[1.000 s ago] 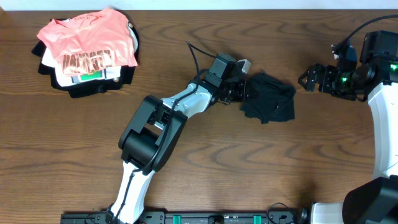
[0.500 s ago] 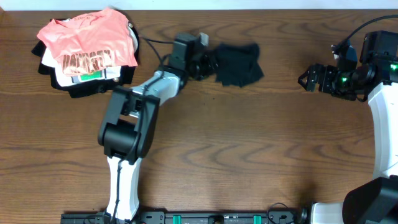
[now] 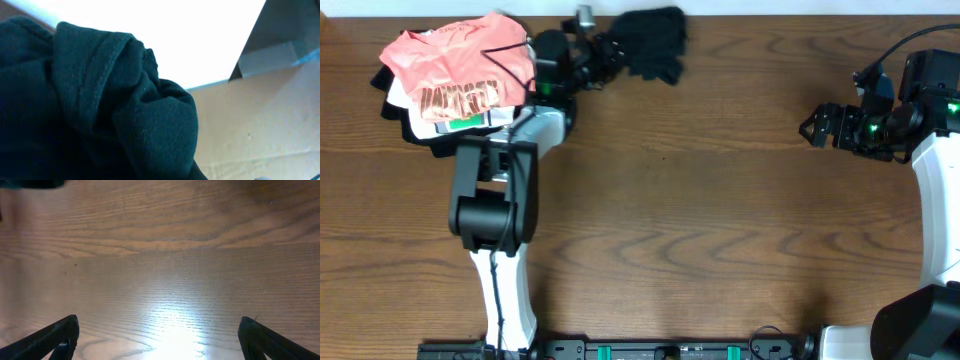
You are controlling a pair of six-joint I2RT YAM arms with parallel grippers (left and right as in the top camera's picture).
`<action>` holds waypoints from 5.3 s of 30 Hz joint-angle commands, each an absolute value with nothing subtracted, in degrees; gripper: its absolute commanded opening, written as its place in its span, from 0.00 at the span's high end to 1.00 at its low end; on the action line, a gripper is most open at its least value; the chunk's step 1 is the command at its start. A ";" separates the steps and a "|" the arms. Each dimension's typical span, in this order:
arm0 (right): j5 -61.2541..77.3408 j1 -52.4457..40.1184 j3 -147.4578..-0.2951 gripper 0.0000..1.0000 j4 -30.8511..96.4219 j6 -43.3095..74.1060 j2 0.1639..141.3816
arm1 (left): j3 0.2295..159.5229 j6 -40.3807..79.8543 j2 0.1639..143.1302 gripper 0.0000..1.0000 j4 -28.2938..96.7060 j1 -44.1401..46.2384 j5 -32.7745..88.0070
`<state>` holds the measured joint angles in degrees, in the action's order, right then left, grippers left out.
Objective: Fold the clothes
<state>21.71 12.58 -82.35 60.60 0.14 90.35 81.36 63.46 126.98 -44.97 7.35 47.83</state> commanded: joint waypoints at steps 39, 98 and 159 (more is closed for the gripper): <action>25.98 10.81 -82.81 0.01 56.77 -0.91 89.89 | 85.95 55.31 117.71 0.94 -39.81 -26.59 46.26; 28.93 5.67 -82.76 0.01 50.70 0.14 89.91 | 85.95 55.57 116.77 0.05 10.81 -40.45 63.24; 11.55 -0.73 -82.76 0.01 38.81 -16.95 90.13 | 85.56 -29.76 72.18 0.02 68.66 -3.95 39.57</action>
